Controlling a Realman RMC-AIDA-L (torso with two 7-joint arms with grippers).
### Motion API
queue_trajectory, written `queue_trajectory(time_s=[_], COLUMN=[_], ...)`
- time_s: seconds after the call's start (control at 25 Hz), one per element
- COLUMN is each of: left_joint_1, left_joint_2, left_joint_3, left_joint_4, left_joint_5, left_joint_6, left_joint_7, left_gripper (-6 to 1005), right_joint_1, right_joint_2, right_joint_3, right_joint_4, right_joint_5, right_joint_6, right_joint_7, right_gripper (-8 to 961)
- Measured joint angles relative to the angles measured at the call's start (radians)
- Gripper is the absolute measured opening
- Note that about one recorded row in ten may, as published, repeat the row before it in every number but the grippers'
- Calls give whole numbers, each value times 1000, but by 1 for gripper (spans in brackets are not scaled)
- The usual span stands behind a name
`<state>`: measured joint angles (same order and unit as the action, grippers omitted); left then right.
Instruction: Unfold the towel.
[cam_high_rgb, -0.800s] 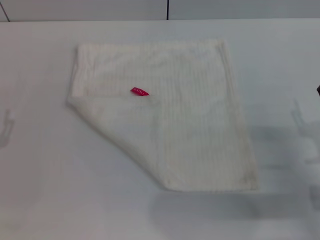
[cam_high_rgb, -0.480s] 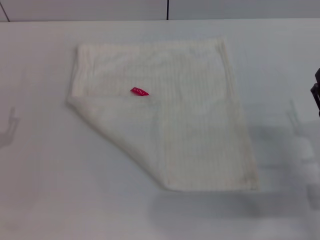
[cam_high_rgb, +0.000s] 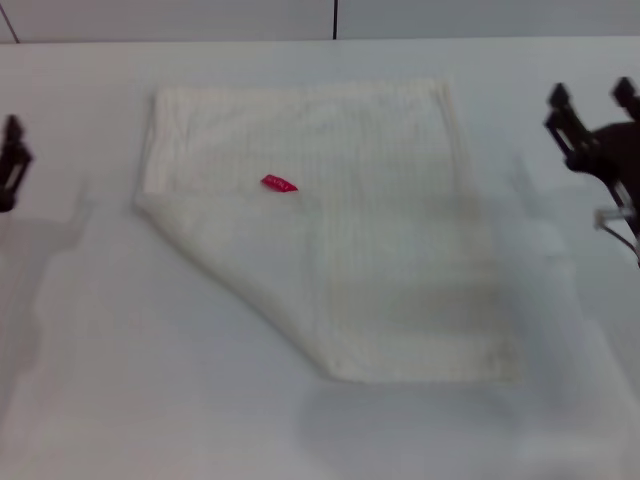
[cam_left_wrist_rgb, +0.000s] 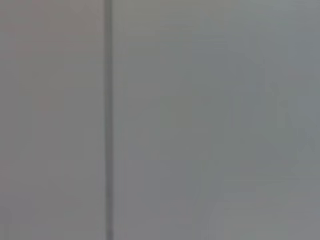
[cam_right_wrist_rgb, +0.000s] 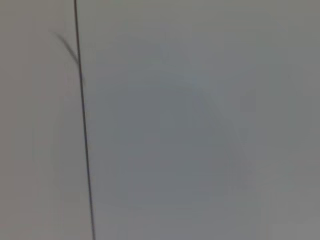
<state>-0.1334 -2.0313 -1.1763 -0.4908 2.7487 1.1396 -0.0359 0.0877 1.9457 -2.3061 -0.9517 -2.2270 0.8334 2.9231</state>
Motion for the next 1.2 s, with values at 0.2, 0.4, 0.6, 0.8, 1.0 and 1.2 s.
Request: queue_trajectory(time_s=[0.2,0.4,0.6,0.8,1.0,1.2], left_joint_1=[58,73,26,5,-92,-122], left_joint_2=[56,123,203,207,100,-38], left_joint_3=[-2,31,88,96,14,-162], left_joint_4=[-386,-684,-888,-949,-1101,-1079], left_joint_5=[125,141,140,140,12,-163], left_joint_6=[-425,-740,-1043,-1175,-1721,-1920], left_joint_7=[25,24,-35,-18,255,587], left_gripper=[782,778,773,769,765,761], right_joint_1=[-12,69,219,413,566,657], right_joint_2=[55,136,130,123,117,93], right_joint_3=[385,685,864,1061,1157,1164], right_joint_4=[-310,-442,-391,-219,-61,37], right_joint_5=[-73,-67,-71,-126,-243,-276], right_joint_6=[-723,-1297,-1536,-1724,-1788,-1794], right_joint_7=[-134,-295,-197,-183,-180,-153], right_gripper=[732,687,577,363,168,36])
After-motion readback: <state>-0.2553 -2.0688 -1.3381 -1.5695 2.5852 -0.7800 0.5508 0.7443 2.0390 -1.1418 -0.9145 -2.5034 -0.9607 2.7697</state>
